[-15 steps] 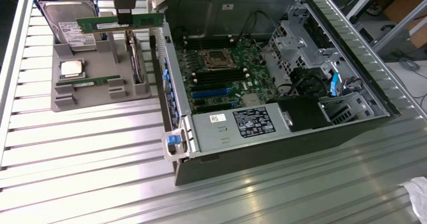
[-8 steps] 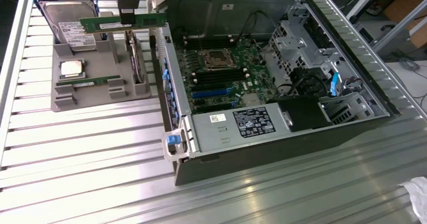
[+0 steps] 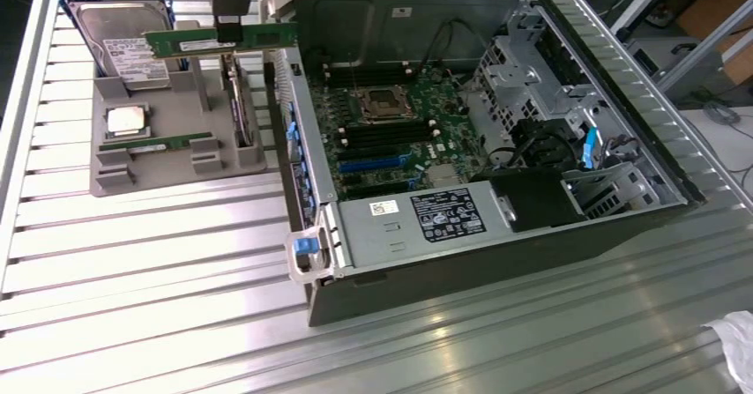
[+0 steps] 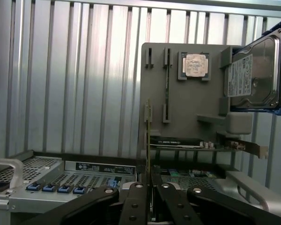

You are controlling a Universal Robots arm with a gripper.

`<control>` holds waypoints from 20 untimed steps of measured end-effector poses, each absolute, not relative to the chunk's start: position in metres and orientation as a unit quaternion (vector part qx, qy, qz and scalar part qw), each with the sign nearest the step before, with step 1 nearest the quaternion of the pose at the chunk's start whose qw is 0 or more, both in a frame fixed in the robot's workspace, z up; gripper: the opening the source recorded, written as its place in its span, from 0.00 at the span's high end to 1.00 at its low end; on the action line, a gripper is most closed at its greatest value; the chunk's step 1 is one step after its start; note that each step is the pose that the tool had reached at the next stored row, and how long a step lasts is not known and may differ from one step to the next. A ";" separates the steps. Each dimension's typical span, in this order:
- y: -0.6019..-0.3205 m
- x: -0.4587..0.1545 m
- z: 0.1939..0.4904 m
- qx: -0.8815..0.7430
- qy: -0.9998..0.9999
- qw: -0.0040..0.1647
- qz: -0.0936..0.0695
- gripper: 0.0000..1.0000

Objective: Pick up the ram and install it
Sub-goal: 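Pick up the ram and move it above insertion slot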

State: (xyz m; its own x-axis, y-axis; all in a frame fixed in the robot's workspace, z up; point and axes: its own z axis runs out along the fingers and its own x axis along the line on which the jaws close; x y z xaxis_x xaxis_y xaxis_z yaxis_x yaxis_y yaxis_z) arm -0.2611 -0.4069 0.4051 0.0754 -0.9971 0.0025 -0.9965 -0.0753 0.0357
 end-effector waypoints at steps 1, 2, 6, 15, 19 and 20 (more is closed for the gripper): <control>-0.407 -0.261 0.405 0.733 -0.680 0.014 -0.011 0.87; -0.407 -0.260 0.405 0.733 -0.680 0.014 -0.011 0.87; -0.407 -0.259 0.405 0.733 -0.680 0.014 -0.011 0.87; -0.407 -0.255 0.405 0.733 -0.680 0.014 -0.011 0.87; -0.407 -0.254 0.405 0.733 -0.680 0.014 -0.011 0.87; -0.407 -0.253 0.405 0.733 -0.680 0.014 -0.011 0.87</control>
State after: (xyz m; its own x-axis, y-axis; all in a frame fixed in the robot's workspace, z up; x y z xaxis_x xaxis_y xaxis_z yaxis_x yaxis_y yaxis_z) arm -0.2533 -0.4069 0.4051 0.0754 -0.9971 0.0026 -0.9965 -0.0753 0.0358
